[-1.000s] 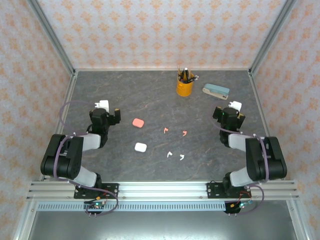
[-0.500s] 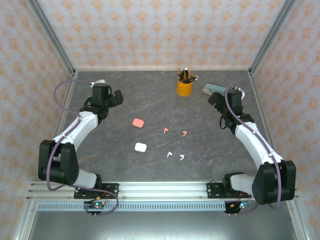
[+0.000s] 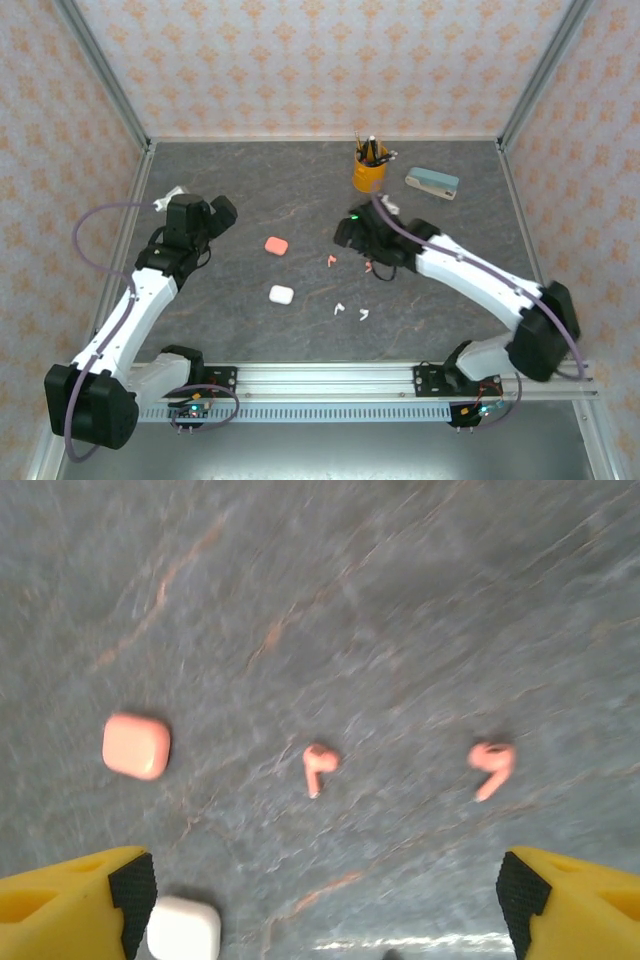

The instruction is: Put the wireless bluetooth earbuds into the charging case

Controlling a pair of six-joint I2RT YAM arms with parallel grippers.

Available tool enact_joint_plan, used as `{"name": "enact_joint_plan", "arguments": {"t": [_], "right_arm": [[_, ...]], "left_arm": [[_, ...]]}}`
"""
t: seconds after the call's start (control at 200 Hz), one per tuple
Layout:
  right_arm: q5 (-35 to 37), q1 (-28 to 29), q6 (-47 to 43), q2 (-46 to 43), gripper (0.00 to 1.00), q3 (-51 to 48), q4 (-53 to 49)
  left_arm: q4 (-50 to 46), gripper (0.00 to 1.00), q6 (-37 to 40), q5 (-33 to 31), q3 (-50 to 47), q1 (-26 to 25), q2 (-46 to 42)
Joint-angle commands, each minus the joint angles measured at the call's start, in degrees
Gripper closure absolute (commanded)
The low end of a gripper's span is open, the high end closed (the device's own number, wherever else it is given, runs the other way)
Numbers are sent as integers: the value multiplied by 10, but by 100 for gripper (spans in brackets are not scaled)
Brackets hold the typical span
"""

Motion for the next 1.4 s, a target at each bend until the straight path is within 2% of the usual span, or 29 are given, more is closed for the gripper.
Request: {"name": "enact_joint_plan", "arguments": {"t": [0.0, 0.19, 0.285, 0.39, 0.51, 0.641, 1.081, 1.391], "right_arm": [[50, 68, 63, 93, 9, 82, -102], [49, 138, 125, 254, 6, 225, -185], [40, 154, 156, 304, 5, 275, -206], [32, 168, 184, 340, 5, 311, -214], [20, 175, 202, 369, 5, 339, -214], [4, 180, 205, 403, 5, 370, -210], [-23, 183, 201, 485, 5, 433, -216], [-32, 195, 207, 496, 6, 432, -207]], "left_arm": [[-18, 0, -53, 10, -19, 3, -14], [-43, 0, -61, -15, -23, 9, -20], [-72, 0, -76, -36, -17, 22, -14], [-73, 0, -101, -28, -30, 57, -10], [-65, 0, -114, -6, -40, 92, 4], [-53, 0, -116, 7, -42, 107, 27], [-20, 0, -113, 34, -41, 134, 67], [-13, 0, -114, 45, -43, 140, 72]]}}
